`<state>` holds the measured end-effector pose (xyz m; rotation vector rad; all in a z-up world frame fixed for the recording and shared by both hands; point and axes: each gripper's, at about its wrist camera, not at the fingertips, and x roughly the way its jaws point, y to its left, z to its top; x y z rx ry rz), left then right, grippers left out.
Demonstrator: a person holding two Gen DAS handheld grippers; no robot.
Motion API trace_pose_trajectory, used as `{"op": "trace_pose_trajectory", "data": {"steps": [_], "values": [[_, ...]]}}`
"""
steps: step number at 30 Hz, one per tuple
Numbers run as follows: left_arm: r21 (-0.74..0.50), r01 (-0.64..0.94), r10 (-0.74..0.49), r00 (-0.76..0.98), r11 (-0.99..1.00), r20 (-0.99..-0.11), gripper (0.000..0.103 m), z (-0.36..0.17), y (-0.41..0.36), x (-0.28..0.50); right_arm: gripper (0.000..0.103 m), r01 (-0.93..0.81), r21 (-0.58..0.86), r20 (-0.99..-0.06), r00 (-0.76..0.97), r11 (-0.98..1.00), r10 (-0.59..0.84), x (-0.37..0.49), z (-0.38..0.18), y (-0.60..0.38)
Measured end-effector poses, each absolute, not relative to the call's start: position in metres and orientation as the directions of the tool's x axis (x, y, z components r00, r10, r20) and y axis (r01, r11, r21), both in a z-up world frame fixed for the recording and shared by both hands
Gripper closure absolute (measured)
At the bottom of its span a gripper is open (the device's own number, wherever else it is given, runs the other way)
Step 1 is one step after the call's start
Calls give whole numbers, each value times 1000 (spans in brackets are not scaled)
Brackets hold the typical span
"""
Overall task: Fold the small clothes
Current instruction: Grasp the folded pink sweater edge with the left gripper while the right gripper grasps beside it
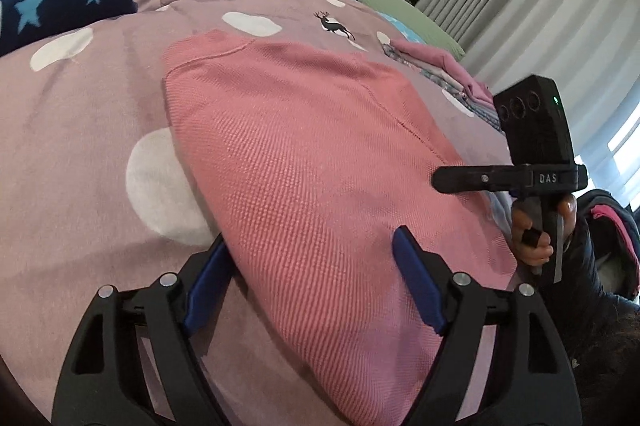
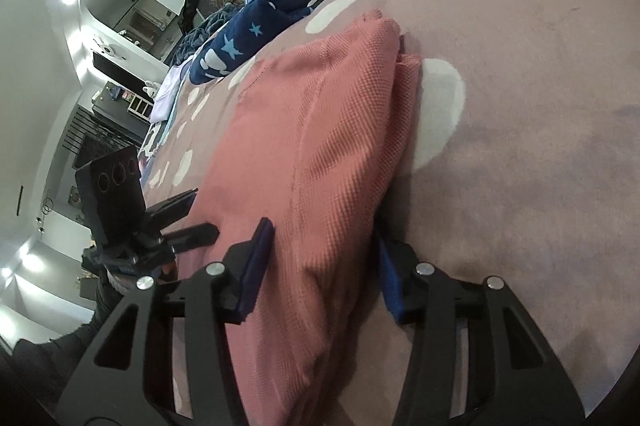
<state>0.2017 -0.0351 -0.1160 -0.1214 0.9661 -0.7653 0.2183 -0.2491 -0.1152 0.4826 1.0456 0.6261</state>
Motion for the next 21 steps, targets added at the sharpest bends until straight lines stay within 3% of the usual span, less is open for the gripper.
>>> {"op": "trace_pose_trajectory", "data": {"steps": [11,16,21], "values": [[-383,559,-625,342,736,-702,32,-118,-53,214,62,-265,595,-652,392,758,649,228,-113,-241],[-337,564,-608,406,754,-682,67,-109,-55,207,74,-254,567,-640,463,784,613,218,-103,-236],[-114,608,-526,559,785,-641,75,-74,-75,172,81,-290,414,-623,600,863,501,182,-58,-215]]}}
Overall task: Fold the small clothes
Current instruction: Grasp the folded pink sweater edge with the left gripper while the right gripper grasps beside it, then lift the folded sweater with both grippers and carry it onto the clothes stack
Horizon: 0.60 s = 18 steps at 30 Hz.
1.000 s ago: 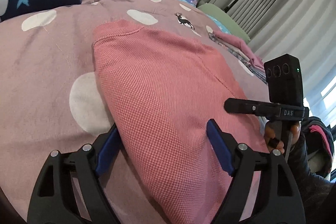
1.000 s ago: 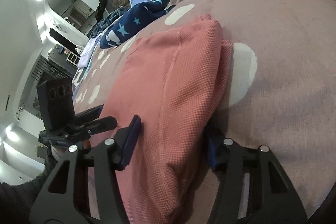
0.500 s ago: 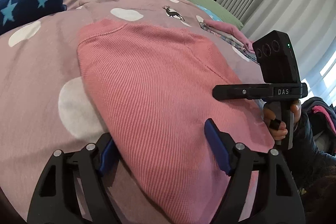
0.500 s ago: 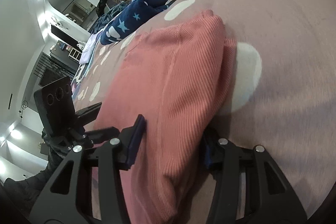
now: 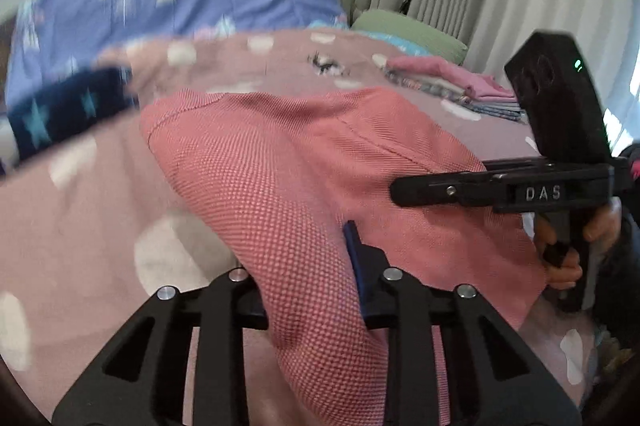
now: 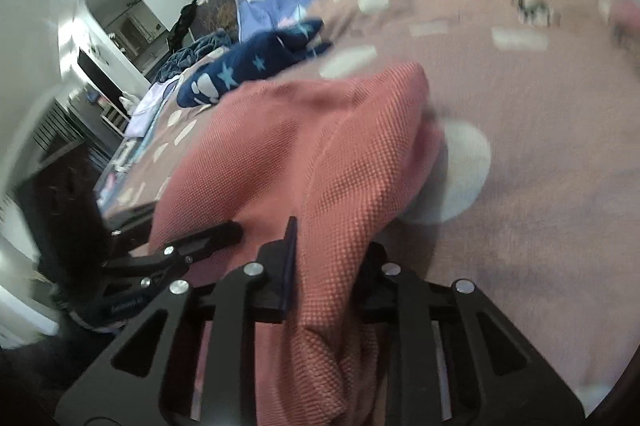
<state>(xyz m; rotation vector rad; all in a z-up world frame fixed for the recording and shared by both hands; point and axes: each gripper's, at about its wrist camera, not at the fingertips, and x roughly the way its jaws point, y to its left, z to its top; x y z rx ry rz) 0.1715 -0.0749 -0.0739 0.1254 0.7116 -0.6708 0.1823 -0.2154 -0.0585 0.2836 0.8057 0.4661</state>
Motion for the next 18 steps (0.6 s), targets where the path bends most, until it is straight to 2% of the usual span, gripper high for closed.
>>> {"op": "trace_pose_trajectory", "data": {"steps": [8,18], "values": [[-19,684,-604,630,729,-488,75,11,-114,121,81,-276,302,-475,786,912,395,104,30,-258],[86,801,-732,579,592,-359,75,93,-252,130,81,-45,221,-361,924,974,125,68,117,-396]]}}
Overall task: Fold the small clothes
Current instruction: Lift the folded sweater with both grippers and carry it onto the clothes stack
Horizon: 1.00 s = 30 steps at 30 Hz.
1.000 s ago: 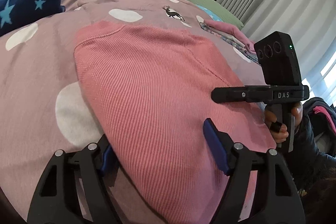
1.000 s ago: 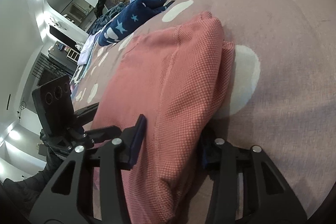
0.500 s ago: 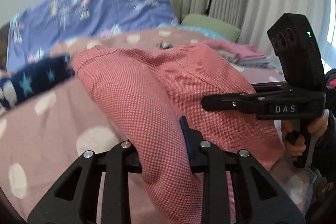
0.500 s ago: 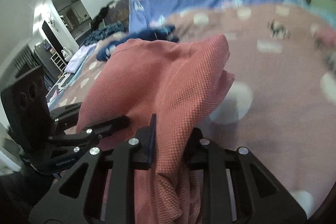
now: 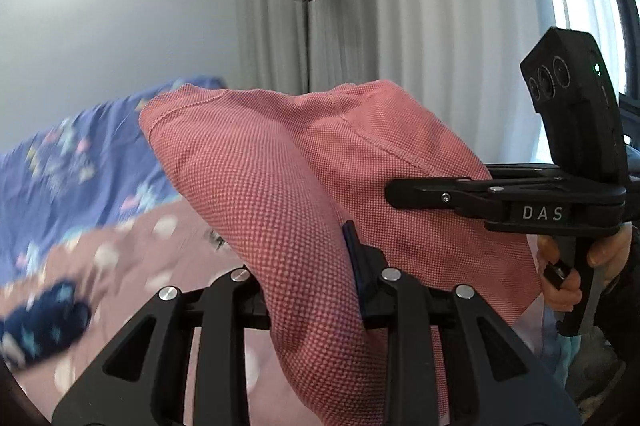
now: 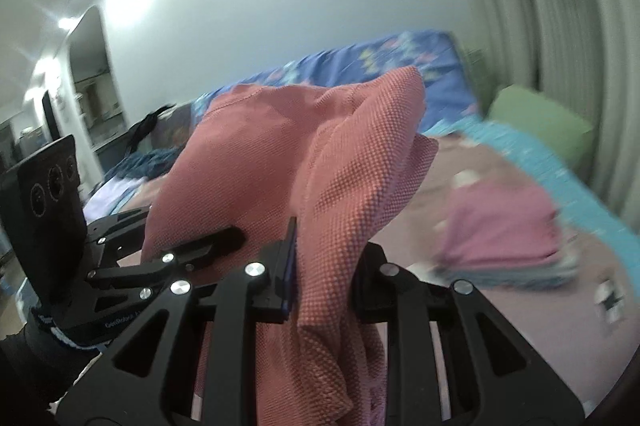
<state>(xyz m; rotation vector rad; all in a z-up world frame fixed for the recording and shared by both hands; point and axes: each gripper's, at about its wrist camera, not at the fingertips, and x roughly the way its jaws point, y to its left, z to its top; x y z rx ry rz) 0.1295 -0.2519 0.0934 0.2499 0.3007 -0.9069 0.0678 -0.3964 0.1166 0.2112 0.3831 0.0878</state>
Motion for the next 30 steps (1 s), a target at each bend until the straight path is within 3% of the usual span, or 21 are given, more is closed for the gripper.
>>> {"op": "trace_pose_trajectory", "data": {"steps": [8,16,17,18,19,20,23,24,25,27,28,30], "values": [[142,823,-767,564,549,-305,75,122,-367,181,81,112,163,-322,945,980,-54,103,140,-488],[230,802,-738,597,551,-314,73,99,-444,240,82,226,114,-350,921,967,-174,186,111,-549],[243,787,-722,616,566,-314,70,90,-450,248,78,253,88,-357,911,963,-206,197,104,-553],[256,769,-690,639,586,-341,58,79,-459,261,70,328,37,-389,875,944,-289,213,89,-560],[265,748,-646,661,609,-381,41,66,-466,272,37,409,-7,-429,823,913,-372,226,73,-567],[276,716,-583,688,641,-433,36,47,-472,287,13,491,-47,-483,751,870,-450,239,54,-576],[267,728,-511,650,632,-563,35,-7,-477,307,19,559,-4,-717,577,829,-392,262,-44,-614],[280,740,-472,626,612,-621,34,-36,-479,310,18,562,50,-718,595,826,-361,258,-63,-620],[294,741,-463,626,604,-628,32,-51,-478,308,13,562,161,-691,651,811,-314,245,-82,-627],[321,749,-452,623,580,-638,32,-82,-475,301,13,549,348,-684,703,760,-195,229,-99,-650],[328,741,-457,637,586,-621,32,-84,-472,298,13,543,397,-680,715,740,-161,225,-105,-658],[340,736,-452,644,586,-617,32,-84,-469,296,12,563,353,-693,694,748,-196,227,-103,-652]]}}
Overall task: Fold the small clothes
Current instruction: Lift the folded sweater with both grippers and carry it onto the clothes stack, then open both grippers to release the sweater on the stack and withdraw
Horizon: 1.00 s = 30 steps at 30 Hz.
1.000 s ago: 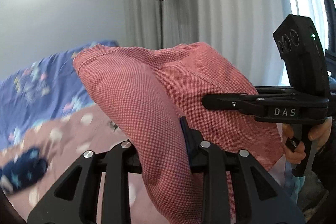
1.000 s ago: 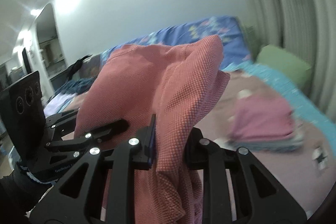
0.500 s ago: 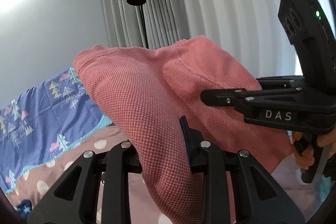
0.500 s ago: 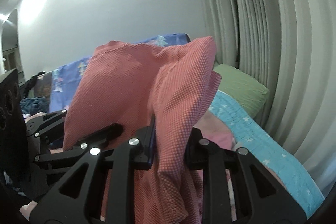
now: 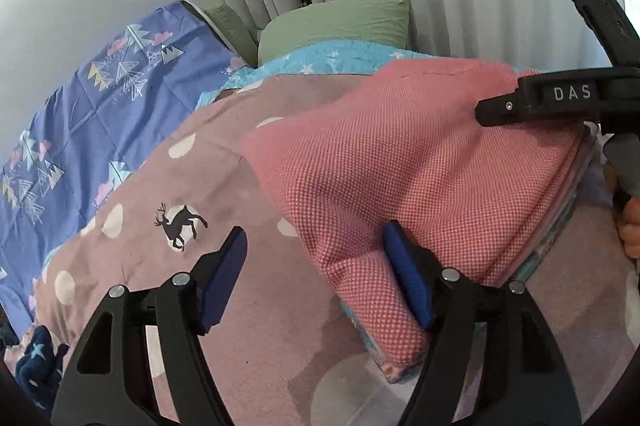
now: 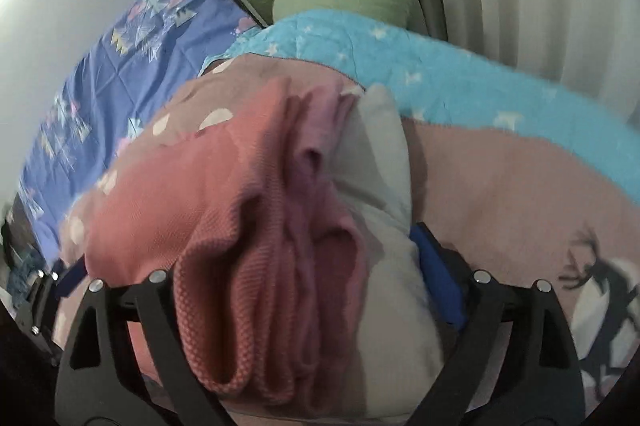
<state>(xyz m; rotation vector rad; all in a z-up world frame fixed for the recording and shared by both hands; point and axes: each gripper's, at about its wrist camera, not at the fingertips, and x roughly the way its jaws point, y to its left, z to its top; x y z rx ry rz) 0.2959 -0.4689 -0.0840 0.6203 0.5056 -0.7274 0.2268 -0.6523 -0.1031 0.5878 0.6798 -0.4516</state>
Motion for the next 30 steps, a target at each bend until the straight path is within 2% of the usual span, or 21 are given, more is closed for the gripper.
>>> {"op": "trace_pose_trajectory", "data": {"steps": [3,5,7,11,14,17,20,24,30], "values": [[321,736,-441,634,596,-635,32,-83,-467,297,11,617,124,-694,614,777,-377,240,-90,-620],[305,726,-438,638,616,-633,31,-81,-466,300,9,639,49,-687,579,767,-438,243,-87,-610],[308,694,-426,669,651,-609,23,-78,-461,294,7,651,45,-687,572,758,-449,238,-88,-615],[216,713,-490,638,667,-594,23,-60,-427,264,6,691,74,-633,590,719,-502,214,-78,-613],[163,734,-542,614,659,-574,22,-48,-386,232,6,717,176,-589,626,675,-511,175,-66,-612],[191,730,-553,637,656,-536,22,-45,-346,203,6,736,277,-576,642,618,-506,117,-67,-610],[167,734,-570,631,658,-526,22,-41,-315,178,6,740,251,-587,629,624,-510,80,-64,-590],[133,734,-608,637,666,-475,22,-25,-292,144,6,677,141,-524,670,722,-526,27,-43,-528],[66,733,-653,640,677,-406,11,7,-264,92,2,582,112,-436,757,806,-486,-28,-8,-448]]}}
